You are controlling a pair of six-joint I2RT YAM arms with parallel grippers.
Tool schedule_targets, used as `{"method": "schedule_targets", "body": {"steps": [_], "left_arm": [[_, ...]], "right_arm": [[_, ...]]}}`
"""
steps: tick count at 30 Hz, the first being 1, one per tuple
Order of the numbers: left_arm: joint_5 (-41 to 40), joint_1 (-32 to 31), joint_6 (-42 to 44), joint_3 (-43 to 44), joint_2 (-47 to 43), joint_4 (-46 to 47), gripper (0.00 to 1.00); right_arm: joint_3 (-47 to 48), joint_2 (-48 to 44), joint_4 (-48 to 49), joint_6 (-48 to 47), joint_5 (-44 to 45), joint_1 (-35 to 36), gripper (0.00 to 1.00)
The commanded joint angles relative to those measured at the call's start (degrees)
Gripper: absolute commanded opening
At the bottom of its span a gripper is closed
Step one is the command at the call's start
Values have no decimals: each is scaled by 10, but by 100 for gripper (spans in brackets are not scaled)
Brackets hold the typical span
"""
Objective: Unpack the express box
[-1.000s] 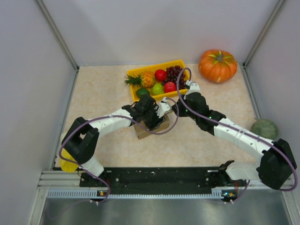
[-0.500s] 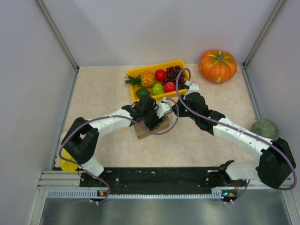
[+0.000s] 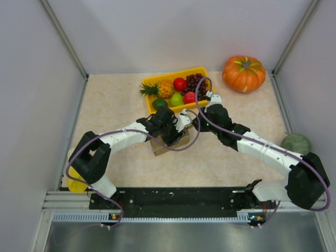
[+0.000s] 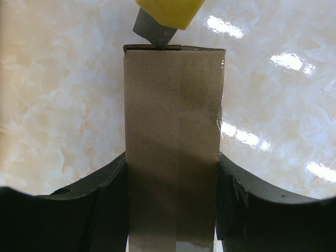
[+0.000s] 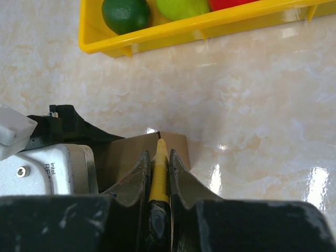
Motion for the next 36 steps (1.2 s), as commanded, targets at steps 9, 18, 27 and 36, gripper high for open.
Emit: {"method": "schedule_targets", "body": {"steps": [9, 18, 27, 36], "left_arm": [[-39, -2, 13, -35, 29, -49, 17], [-55, -1, 6, -28, 41, -52, 15], [-54, -1, 4, -18, 52, -62, 13], [-40, 4, -1, -1, 69, -79, 11]], "right_arm": [[-62, -49, 0, -4, -33, -3, 0], [-93, -80, -19, -7, -56, -3, 0], [-114, -112, -28, -5, -75, -2, 0], [-138, -137, -25, -40, -112, -3, 0]]}}
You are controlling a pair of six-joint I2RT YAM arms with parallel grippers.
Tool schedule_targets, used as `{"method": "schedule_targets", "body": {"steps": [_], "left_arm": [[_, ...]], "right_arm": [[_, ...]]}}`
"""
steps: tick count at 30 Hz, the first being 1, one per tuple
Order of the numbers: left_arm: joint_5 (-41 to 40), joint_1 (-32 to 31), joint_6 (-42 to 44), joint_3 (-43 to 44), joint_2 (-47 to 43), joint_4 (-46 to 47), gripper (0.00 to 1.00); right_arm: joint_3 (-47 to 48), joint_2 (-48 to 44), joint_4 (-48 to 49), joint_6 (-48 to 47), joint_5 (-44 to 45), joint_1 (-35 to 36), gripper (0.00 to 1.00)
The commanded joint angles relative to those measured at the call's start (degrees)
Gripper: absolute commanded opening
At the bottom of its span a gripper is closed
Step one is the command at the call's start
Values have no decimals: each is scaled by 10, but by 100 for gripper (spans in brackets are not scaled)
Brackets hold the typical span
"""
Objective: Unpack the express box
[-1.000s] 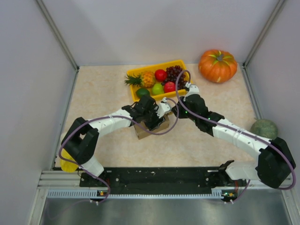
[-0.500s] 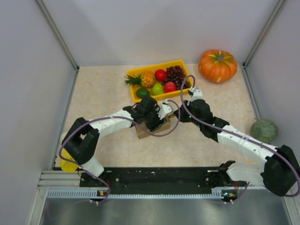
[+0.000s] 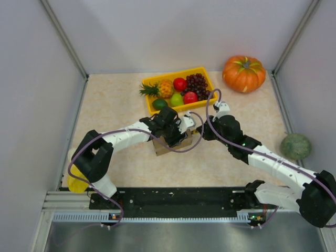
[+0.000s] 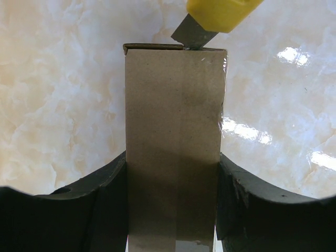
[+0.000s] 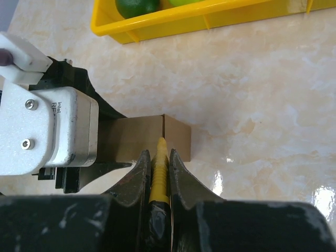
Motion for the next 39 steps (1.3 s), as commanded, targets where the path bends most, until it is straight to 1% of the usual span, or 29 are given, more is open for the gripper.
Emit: {"method": "schedule_targets", "body": {"steps": [1, 14, 18, 21, 22, 23, 25, 26, 27, 28, 32, 35, 37, 39], "left_arm": [[-54, 12, -17, -19, 54, -66, 11], [-45, 13, -17, -15, 53, -69, 11], [-32, 13, -19, -9, 46, -70, 15], [-17, 14, -24, 7, 37, -81, 28], [-5, 13, -26, 14, 34, -83, 36], [0, 13, -30, 25, 27, -86, 47], [6, 12, -34, 38, 20, -92, 57], [12, 13, -38, 52, 14, -96, 69], [15, 13, -39, 60, 11, -97, 95], [18, 12, -41, 66, 3, -99, 99], [29, 13, -56, 94, -22, -92, 99], [22, 13, -65, 99, -52, -79, 99], [-2, 13, -72, 97, -81, -69, 99], [-44, 13, -86, 80, -105, -27, 99]], "right_arm": [[-20, -20, -69, -21, -76, 4, 0], [-16, -89, -125, -23, -53, 4, 0], [-6, -97, -135, -20, -35, 4, 0], [-2, -100, -136, -14, -23, 4, 0], [-2, -100, -137, -12, -19, 4, 0], [-2, -99, -137, -11, -17, 4, 0], [-3, -95, -136, -8, -14, 5, 0], [-3, -94, -135, -6, -13, 5, 0], [-3, -93, -136, -2, -12, 4, 0], [-3, -92, -135, -1, -10, 5, 0], [-5, -91, -134, 9, -5, 4, 0], [-6, -83, -134, 13, -5, 4, 0], [-6, -77, -130, 16, -9, 5, 0], [-9, -68, -123, 20, -12, 5, 0]]}}
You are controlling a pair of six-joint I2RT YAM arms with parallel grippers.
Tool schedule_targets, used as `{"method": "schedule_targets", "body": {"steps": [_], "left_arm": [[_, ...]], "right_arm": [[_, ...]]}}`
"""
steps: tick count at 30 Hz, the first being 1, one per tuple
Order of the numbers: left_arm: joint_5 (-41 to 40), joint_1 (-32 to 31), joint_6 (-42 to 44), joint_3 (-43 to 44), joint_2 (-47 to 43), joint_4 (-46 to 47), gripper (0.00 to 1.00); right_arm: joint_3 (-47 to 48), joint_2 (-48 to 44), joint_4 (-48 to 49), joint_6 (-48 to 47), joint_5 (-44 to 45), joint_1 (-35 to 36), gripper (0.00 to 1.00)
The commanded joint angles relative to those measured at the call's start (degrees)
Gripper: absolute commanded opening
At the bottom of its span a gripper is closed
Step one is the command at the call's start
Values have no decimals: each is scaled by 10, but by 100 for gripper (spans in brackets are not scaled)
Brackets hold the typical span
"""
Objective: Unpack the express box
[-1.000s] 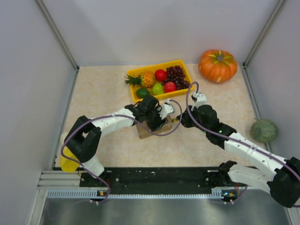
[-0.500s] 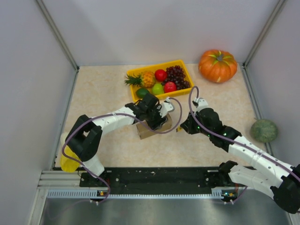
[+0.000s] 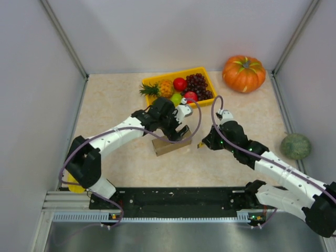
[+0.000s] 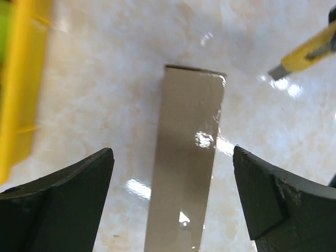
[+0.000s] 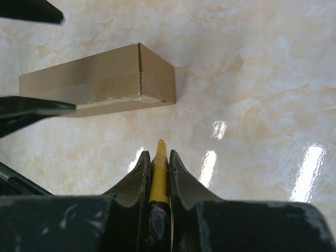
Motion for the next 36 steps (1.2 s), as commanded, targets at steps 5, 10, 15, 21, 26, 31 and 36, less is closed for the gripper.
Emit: {"method": "schedule_targets", "body": {"steps": [5, 10, 15, 21, 26, 31, 36], "left_arm": [[-255, 4, -59, -133, -202, 259, 99], [-320, 33, -125, -125, -211, 229, 99], [-215, 127, -233, -90, -155, 129, 91], [-85, 161, -270, -93, -112, 38, 75], [-12, 161, -294, -166, -130, 59, 73], [72, 161, -317, -191, -137, 71, 73], [166, 160, -335, -220, -152, 135, 72]], "right_arm": [[14, 34, 55, 21, -16, 3, 0], [42, 82, 77, 21, -17, 12, 0], [76, 135, 87, 27, 5, 28, 0], [129, 192, 90, 43, 54, 31, 0], [170, 250, 99, 39, 58, 30, 0], [238, 312, 118, -5, 10, 31, 0], [321, 374, 102, -40, -30, 33, 0]]}}
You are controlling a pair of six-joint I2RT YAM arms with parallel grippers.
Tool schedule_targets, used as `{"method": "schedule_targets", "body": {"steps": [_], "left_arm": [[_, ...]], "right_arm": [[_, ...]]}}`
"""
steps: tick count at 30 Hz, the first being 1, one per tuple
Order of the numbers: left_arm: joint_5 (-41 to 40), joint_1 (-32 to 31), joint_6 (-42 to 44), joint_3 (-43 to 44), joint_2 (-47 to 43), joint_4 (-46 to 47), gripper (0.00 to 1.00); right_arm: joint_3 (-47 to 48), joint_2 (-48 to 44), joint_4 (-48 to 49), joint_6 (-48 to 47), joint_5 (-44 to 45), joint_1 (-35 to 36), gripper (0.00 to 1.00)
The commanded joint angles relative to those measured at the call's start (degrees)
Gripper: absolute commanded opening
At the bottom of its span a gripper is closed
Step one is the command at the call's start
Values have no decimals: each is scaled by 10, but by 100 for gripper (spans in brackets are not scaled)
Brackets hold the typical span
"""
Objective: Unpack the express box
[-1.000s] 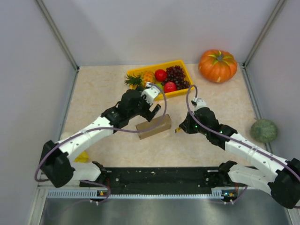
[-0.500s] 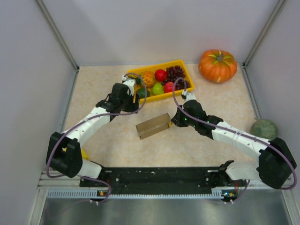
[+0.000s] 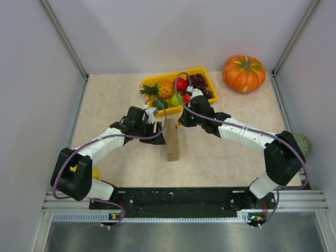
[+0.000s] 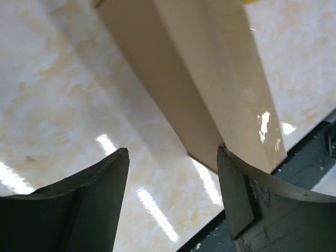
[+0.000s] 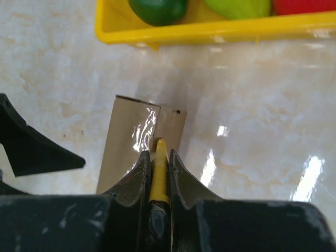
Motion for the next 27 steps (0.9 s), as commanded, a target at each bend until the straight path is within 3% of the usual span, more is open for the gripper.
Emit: {"method": "schedule_targets", "body": {"steps": [1, 6, 12, 14, 19, 22, 27], "left_arm": [[97, -1, -26, -13, -35, 63, 72], [-20, 0, -9, 20, -58, 27, 71], [-148, 1, 2, 71, -87, 26, 70], [-143, 1, 8, 87, -79, 44, 70], [-51, 0, 16, 160, -32, 65, 70], [13, 0, 0, 198, 14, 77, 70], [70, -3, -21, 244, 85, 81, 66]], "right_arm": [[75, 29, 21, -42, -38, 7, 0], [61, -3, 3, -40, -8, 7, 0], [8, -123, -45, -33, 19, 17, 0], [-32, -184, -58, -47, 27, 33, 0], [-110, -267, -65, -89, 74, 154, 0], [-130, -265, -44, -119, 111, 227, 0], [-115, -194, 38, -158, 127, 276, 0]]}}
